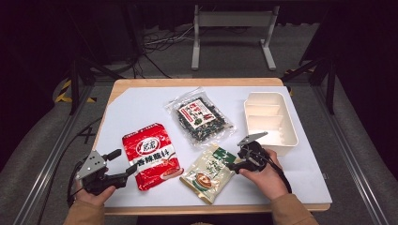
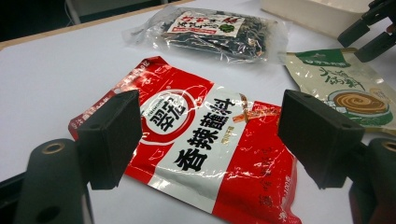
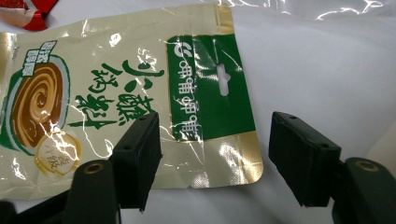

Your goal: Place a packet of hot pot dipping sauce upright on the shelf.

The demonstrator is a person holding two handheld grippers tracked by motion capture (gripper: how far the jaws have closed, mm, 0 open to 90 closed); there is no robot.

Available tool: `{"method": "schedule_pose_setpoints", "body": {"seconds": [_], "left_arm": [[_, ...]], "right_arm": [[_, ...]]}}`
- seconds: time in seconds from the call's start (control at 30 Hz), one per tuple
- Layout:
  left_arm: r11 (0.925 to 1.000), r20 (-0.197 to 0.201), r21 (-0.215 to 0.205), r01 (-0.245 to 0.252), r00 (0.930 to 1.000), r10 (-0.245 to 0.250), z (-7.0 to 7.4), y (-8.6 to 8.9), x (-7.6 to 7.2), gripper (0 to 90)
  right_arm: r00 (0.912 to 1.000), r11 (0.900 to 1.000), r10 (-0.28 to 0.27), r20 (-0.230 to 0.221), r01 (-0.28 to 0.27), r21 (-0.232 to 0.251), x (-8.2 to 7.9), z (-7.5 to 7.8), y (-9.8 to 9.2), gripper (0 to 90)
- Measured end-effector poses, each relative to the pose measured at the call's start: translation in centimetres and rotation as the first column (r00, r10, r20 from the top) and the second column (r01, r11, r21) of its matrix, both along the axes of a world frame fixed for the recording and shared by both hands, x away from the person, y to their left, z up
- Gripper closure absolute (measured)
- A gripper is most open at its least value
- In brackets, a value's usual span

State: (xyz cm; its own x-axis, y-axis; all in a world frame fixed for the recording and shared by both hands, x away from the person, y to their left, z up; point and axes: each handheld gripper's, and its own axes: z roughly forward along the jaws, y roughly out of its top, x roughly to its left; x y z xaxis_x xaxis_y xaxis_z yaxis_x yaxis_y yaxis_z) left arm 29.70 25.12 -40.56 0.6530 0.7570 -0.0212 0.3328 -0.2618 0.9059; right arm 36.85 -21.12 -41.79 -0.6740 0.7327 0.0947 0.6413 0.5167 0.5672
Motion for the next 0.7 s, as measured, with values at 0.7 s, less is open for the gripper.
{"method": "schedule_pose_setpoints", "body": {"seconds": [0.7], "left_arm": [[1.0000,-0.004,-0.004,-0.001,1.0000,0.001,-0.1,-0.1,0.0,22.3]], "right_arm": [[0.9936,0.981,0.027,-0.110,-0.005,0.193,0.2,0.7,-1.2,49.6]]}}
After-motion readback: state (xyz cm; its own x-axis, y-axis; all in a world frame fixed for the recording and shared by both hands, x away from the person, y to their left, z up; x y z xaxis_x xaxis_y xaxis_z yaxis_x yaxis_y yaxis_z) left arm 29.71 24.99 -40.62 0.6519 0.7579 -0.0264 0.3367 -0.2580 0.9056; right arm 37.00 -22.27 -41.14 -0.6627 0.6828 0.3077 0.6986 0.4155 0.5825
